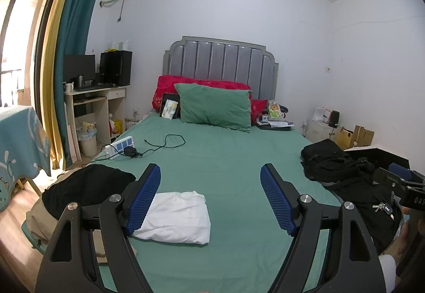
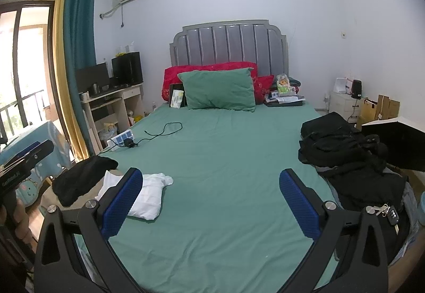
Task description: Fold large clothes
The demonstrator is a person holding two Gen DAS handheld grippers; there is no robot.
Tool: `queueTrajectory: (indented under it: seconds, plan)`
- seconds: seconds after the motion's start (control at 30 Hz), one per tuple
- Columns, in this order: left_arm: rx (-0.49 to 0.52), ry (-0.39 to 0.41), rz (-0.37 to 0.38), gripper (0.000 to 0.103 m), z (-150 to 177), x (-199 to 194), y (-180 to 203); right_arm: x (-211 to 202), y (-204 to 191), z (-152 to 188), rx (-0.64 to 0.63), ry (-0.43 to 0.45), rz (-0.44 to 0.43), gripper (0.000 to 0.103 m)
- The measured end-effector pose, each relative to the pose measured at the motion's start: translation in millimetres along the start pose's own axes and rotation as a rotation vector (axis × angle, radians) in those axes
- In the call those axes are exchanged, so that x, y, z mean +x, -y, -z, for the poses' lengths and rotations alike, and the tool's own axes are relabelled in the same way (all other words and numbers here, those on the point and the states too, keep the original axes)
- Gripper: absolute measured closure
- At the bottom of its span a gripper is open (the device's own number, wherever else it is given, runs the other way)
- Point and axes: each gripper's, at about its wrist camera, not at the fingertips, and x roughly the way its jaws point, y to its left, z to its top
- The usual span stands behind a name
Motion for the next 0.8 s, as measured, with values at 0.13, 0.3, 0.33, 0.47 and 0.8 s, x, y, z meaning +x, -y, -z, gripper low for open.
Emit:
queueTrajectory:
  seconds: [0.13, 0.3, 0.33, 0.47, 0.8]
  plan:
    - [-0.007, -0.006, 0.004, 0.023, 1.4, -0.1, 0.8, 0.5, 2.3, 0.3, -0.002, -0.006, -0.001, 0.002]
    - [-0.012, -0.008, 0.002, 0.023, 3.1, -1.0, 0.9, 1.2, 3.6, -0.4, -0.004, -0.006, -0.002, 0.002]
    - [-0.01, -0.008, 0.002, 0.023, 3.2, -1.2, 1.1, 1.3, 3.8, -0.3, -0.003, -0.006, -0.002, 0.002]
    - [-0.008, -0.005, 0.001, 0.023, 3.2, -2.1, 2.3, 1.1, 4.2, -0.6, -0.002, -0.009, -0.004, 0.002]
    - [-0.009, -0.01, 0.0, 0.023, 4.6, -1.2, 5.3, 2.6, 4.3, -0.4, -0.003, -0.013, -0.005, 0.002]
